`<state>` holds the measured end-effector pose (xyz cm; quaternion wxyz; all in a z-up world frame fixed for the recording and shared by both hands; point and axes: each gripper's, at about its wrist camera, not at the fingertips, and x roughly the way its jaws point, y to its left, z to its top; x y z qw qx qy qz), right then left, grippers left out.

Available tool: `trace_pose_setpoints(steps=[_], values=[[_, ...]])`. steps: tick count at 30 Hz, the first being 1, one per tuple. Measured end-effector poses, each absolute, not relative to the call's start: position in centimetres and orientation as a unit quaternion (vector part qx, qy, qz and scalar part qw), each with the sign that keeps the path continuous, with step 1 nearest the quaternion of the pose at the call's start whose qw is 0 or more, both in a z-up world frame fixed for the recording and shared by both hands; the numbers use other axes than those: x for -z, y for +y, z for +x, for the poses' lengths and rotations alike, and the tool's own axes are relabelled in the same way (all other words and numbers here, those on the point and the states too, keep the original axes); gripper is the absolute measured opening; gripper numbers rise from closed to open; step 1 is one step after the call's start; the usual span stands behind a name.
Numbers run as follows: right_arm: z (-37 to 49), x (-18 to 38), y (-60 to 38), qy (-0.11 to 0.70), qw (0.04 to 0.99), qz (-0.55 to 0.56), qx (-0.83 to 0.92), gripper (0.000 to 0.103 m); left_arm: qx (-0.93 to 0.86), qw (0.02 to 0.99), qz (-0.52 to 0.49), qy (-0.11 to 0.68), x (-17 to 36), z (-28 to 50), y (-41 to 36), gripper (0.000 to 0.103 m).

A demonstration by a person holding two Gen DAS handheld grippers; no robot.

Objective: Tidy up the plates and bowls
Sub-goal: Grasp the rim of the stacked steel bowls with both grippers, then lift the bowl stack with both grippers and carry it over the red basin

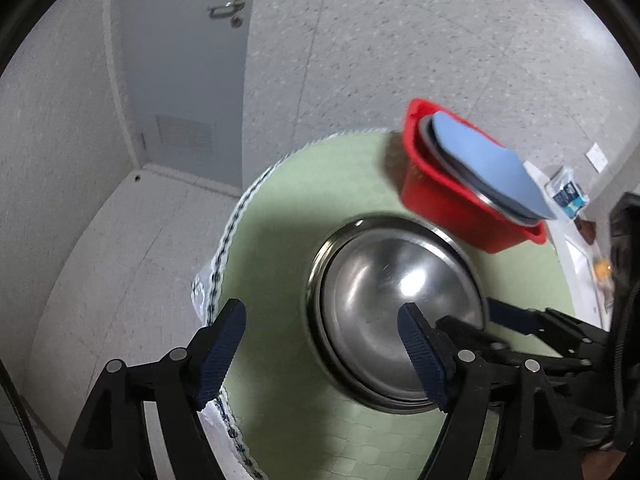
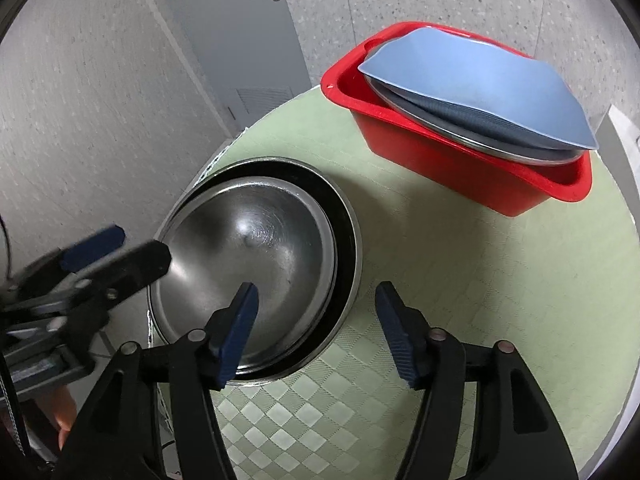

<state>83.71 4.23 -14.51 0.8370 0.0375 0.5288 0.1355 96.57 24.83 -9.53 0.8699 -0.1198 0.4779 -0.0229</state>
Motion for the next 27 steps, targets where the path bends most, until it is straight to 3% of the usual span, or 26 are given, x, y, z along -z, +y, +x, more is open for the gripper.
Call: trace_pose_setpoints(steps=[9, 14, 18, 20, 27], values=[[84.0, 15.5, 3.8, 0.540, 0.827, 0.065, -0.138, 0.063, 0.022, 0.852, -0.136, 0.505, 12.0, 97.8, 24.7, 0.071], [84.5, 16.6, 3.5, 0.551, 0.816, 0.090, -0.148, 0.063, 0.033, 0.844, -0.144, 0.516, 12.8, 98.4, 24.3, 0.059], [85.0, 17.6, 3.4, 0.559, 0.806, 0.112, -0.161, 0.061, 0.050, 0.844, -0.140, 0.515, 13.1, 98.8, 23.7, 0.041], [85.1, 18.0, 3.5, 0.562, 0.801, 0.121, -0.169, 0.053, 0.044, 0.847, -0.126, 0.515, 13.1, 98.8, 23.4, 0.039], [84.9, 17.9, 3.6, 0.560, 0.804, 0.117, -0.164, 0.053, 0.043, 0.850, -0.119, 0.512, 13.1, 98.8, 23.0, 0.037]])
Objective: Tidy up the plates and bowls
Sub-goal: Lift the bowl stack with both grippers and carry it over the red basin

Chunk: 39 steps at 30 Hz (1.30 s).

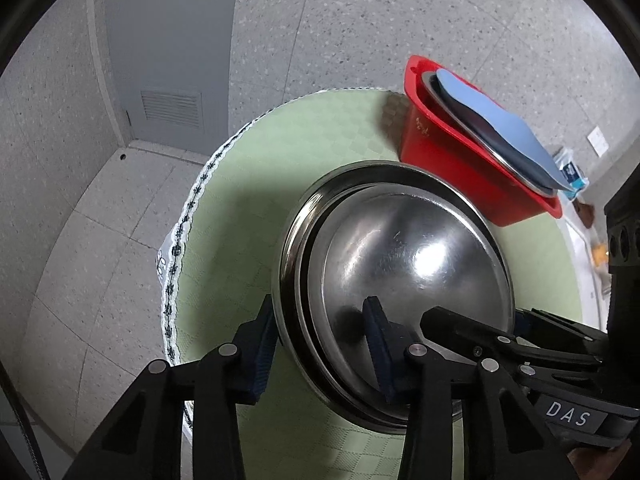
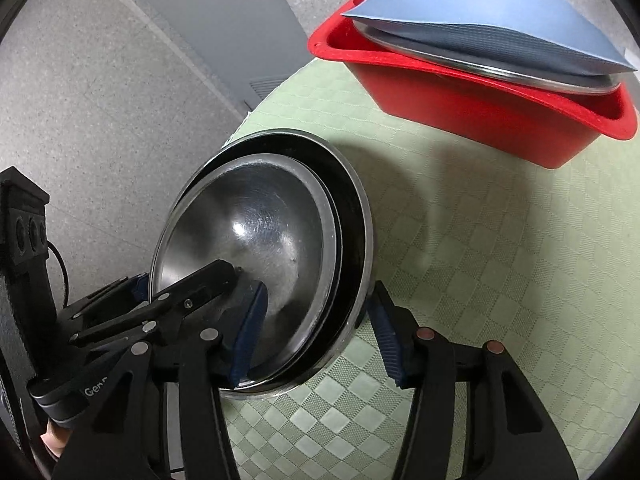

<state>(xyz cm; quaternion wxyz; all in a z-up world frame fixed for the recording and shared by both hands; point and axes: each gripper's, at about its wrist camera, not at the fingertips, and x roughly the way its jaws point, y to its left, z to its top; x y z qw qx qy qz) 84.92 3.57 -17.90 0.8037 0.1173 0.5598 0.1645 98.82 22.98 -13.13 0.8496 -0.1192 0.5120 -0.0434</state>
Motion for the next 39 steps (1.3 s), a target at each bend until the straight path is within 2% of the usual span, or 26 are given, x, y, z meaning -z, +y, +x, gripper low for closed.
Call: trace_pose_setpoints(steps=[8, 20, 32, 39], values=[[84.1, 16.5, 2.9, 0.547, 0.815, 0.118, -0.154, 0.052, 0.056, 0.857, -0.111, 0.500, 11.9, 98.5, 22.3, 0.034], [82.2, 10.8, -1.6, 0.497, 0.847, 0.131, -0.135, 0.052, 0.092, 0.886, -0.088, 0.446, 6.3, 98.9, 18.5, 0.032], [88.0, 6.2, -7.8, 0.466, 0.867, 0.116, -0.138, 0.052, 0.097, 0.893, -0.091, 0.431, 4.3, 105.6, 14.2, 0.034], [93.5, 7.2, -10.5, 0.477, 0.860, 0.115, -0.140, 0.052, 0.083, 0.888, -0.084, 0.444, 5.9, 112.4, 10.7, 0.033]])
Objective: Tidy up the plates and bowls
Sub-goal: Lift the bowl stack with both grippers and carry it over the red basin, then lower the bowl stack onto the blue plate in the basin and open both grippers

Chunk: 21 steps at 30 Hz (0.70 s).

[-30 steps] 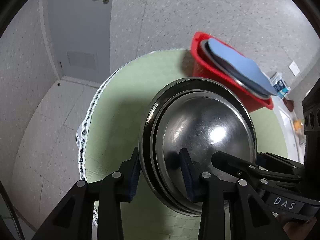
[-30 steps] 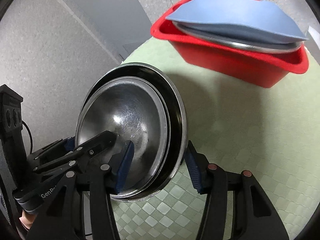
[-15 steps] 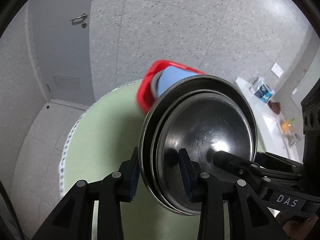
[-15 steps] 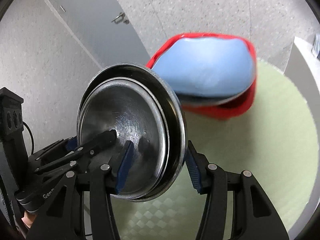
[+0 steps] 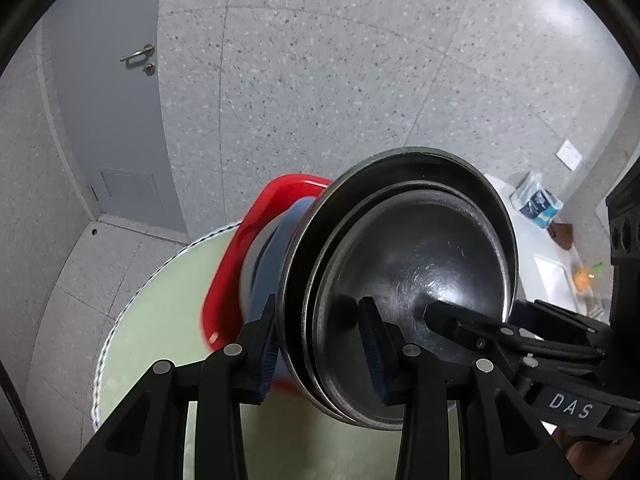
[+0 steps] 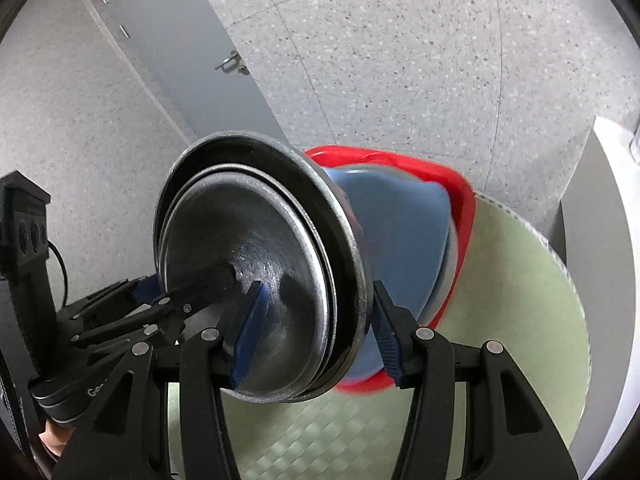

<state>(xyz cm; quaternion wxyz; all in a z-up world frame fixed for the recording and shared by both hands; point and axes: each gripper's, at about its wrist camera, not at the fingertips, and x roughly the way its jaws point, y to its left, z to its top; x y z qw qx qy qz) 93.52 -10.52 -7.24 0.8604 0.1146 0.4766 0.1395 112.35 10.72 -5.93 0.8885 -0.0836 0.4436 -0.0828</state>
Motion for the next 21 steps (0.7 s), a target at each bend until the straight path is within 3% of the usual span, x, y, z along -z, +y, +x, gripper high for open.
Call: trace_pose_setpoints(steps=[12, 21], values=[[98.0, 11.5, -12.1, 0.514, 0.838, 0.110, -0.147, 0.052, 0.070, 0.859, -0.109, 0.496, 11.2, 122.0, 9.2, 0.035], [98.9, 12.2, -10.3, 0.519, 0.842, 0.055, -0.140, 0.052, 0.062, 0.856, -0.103, 0.503, 11.7, 123.6, 9.5, 0.035]])
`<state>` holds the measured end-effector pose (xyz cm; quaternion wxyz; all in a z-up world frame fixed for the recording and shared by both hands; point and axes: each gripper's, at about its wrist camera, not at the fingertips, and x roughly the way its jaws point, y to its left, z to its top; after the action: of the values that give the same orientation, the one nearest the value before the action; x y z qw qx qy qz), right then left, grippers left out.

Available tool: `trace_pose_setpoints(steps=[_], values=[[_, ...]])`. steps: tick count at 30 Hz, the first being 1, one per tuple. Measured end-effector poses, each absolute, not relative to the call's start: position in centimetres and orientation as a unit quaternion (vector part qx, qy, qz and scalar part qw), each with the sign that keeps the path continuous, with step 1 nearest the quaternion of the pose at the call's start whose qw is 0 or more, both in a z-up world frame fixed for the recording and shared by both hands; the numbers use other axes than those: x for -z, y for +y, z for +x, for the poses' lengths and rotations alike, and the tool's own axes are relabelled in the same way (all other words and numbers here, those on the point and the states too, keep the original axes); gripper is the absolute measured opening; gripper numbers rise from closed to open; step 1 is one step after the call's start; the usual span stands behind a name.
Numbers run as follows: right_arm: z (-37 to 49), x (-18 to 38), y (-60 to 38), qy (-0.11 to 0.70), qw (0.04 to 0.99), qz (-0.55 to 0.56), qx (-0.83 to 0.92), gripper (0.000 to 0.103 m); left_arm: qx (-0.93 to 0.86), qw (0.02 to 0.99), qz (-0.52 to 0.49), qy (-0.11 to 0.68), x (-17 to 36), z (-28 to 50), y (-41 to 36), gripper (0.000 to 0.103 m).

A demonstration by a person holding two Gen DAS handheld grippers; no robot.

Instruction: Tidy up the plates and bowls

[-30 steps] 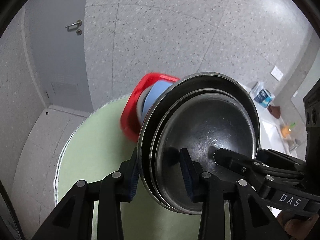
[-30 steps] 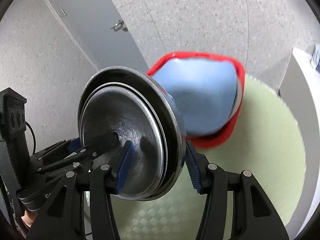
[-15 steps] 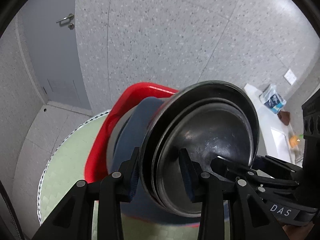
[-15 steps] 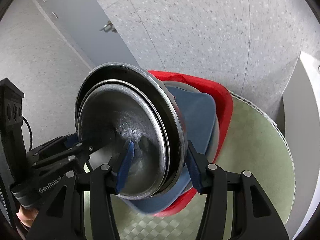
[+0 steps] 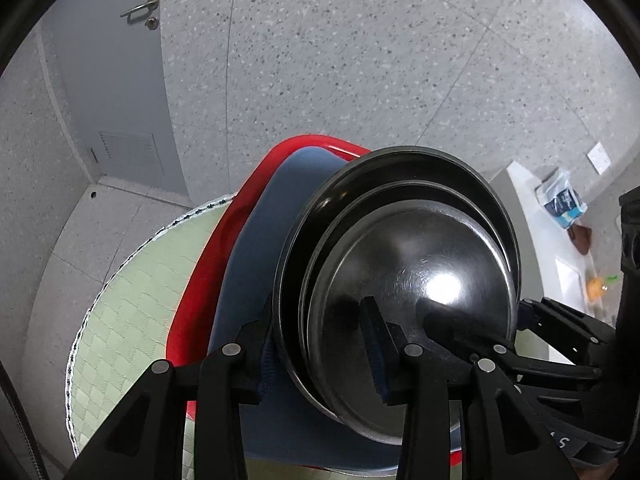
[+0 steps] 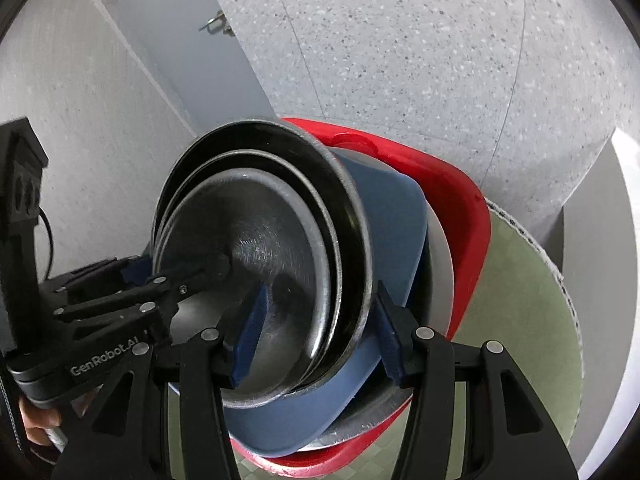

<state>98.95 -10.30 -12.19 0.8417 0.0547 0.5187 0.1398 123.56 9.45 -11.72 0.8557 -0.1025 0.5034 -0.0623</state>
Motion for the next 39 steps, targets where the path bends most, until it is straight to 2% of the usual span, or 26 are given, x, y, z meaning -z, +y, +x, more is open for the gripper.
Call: trace_pose_setpoints(steps=[12, 16, 23, 25, 28, 32, 39], values=[[98.4, 11.9, -10.5, 0.526, 0.835, 0.076, -0.142, 0.059, 0.055, 0.860, -0.093, 0.499, 10.5, 121.4, 9.7, 0.038], [98.0, 11.5, -10.9, 0.524, 0.835, 0.092, -0.138, 0.063, 0.048, 0.864, -0.095, 0.493, 9.8, 120.4, 10.1, 0.050], [97.1, 10.7, -10.7, 0.518, 0.839, 0.098, -0.132, 0.075, 0.045, 0.871, -0.094, 0.480, 8.7, 117.7, 10.8, 0.055], [96.6, 10.4, -10.8, 0.516, 0.843, 0.096, -0.122, 0.081, 0.030, 0.877, -0.086, 0.472, 8.3, 116.6, 11.1, 0.069], [95.6, 9.9, -10.9, 0.507, 0.848, 0.097, -0.117, 0.087, 0.036, 0.881, -0.091, 0.462, 7.8, 114.8, 11.2, 0.072], [93.6, 8.9, -10.6, 0.494, 0.858, 0.093, -0.106, 0.088, 0.037, 0.890, -0.082, 0.447, 6.8, 111.7, 11.7, 0.076], [88.5, 6.7, -9.4, 0.460, 0.880, 0.088, -0.083, 0.092, 0.043, 0.912, -0.063, 0.403, 4.6, 103.8, 12.6, 0.087]])
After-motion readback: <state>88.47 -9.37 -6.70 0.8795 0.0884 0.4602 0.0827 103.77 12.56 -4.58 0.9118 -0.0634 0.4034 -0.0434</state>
